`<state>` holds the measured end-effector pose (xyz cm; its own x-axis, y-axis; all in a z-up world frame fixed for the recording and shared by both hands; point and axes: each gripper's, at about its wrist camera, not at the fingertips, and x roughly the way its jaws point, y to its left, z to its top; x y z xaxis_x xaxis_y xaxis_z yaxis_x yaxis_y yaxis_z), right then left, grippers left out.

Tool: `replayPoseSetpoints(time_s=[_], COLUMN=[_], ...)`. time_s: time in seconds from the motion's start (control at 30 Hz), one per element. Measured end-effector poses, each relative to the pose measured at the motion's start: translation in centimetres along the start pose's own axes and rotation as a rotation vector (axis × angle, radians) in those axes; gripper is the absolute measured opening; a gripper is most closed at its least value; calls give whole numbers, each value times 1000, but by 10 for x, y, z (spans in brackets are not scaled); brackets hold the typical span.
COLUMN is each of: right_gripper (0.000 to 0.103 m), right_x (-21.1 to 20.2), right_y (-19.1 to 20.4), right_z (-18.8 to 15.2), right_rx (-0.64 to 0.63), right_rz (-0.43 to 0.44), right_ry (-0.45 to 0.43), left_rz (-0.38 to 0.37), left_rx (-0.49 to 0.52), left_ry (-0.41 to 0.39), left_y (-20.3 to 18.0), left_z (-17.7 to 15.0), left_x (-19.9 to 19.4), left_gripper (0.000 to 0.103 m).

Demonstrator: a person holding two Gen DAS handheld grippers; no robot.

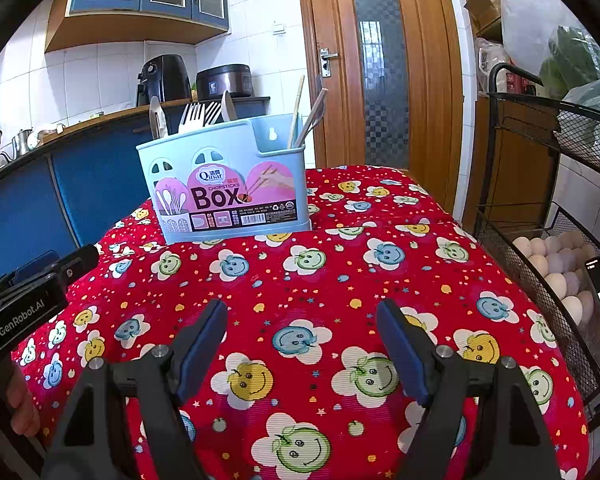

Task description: Organize utensils

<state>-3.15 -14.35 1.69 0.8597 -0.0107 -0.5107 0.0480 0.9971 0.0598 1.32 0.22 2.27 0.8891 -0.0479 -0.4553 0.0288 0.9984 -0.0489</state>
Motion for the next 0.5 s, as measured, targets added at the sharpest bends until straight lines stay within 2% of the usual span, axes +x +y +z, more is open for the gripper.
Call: replayPoseSetpoints(time_s=[0.5], right_gripper=[79], right_x=[0], right_y=[0], right_z=[0], right_rx=[0], right_rz=[-1], right_ry=[0], left_rz=[1], left_rx=[0], left_ry=[-1], left_y=[0], left_z=[0], left_x=[-1], left_gripper=[71])
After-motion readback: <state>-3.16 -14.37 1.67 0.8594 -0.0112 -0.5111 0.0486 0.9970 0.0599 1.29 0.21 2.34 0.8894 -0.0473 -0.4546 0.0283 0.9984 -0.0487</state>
